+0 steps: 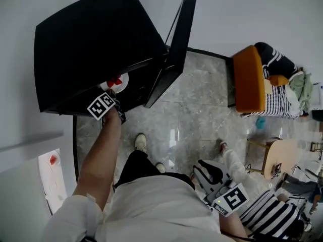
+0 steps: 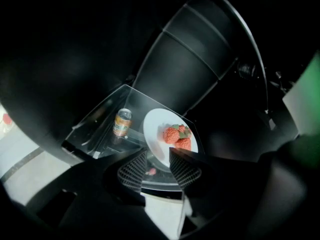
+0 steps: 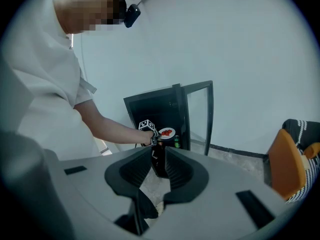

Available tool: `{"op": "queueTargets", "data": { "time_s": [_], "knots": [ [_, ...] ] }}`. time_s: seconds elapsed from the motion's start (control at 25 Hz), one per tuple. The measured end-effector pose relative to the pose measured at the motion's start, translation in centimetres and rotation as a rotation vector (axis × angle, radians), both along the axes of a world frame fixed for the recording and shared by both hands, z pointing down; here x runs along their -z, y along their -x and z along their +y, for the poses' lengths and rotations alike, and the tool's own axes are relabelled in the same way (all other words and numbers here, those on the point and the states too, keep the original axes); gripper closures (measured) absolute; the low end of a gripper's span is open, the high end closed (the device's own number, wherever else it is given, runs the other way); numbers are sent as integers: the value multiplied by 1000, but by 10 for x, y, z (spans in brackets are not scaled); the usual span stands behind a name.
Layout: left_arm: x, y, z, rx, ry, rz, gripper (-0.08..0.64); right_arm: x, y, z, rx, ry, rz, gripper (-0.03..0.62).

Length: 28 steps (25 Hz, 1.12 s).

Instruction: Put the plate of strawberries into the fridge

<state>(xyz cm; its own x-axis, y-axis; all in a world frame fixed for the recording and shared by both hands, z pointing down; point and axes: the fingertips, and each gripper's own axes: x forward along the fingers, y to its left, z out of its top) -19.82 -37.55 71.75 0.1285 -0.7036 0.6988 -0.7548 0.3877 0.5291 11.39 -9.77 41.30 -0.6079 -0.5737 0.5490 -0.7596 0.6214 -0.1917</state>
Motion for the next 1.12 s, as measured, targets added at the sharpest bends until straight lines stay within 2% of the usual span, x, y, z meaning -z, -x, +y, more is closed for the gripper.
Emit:
{"op": "queueTargets", "data": {
  "time_s": [0.12, 0.36, 0.6, 0.68, 0.84, 1.04, 1.12],
  "knots": [
    [6, -1, 9, -2, -12, -7, 430, 2, -5, 8, -3, -6, -5, 506],
    [34, -17, 34, -59, -64, -12, 430, 6, -15, 23, 14, -48, -28, 506],
    [80, -41, 83, -140, -151, -8, 434, 11, -29, 48, 56, -89, -56, 508],
    [98, -50, 106, -166, -184, 5, 457, 13, -34, 59, 77, -102, -62, 514],
    [138, -77, 160, -254, -259, 41, 536, 17, -43, 87, 123, -130, -80, 550],
    [189, -118, 244, -351, -360, 189, 548, 15, -54, 130, 182, -146, -107, 566],
    [203, -135, 281, -401, -377, 215, 548, 13, -55, 147, 204, -143, -125, 566]
  ]
}}
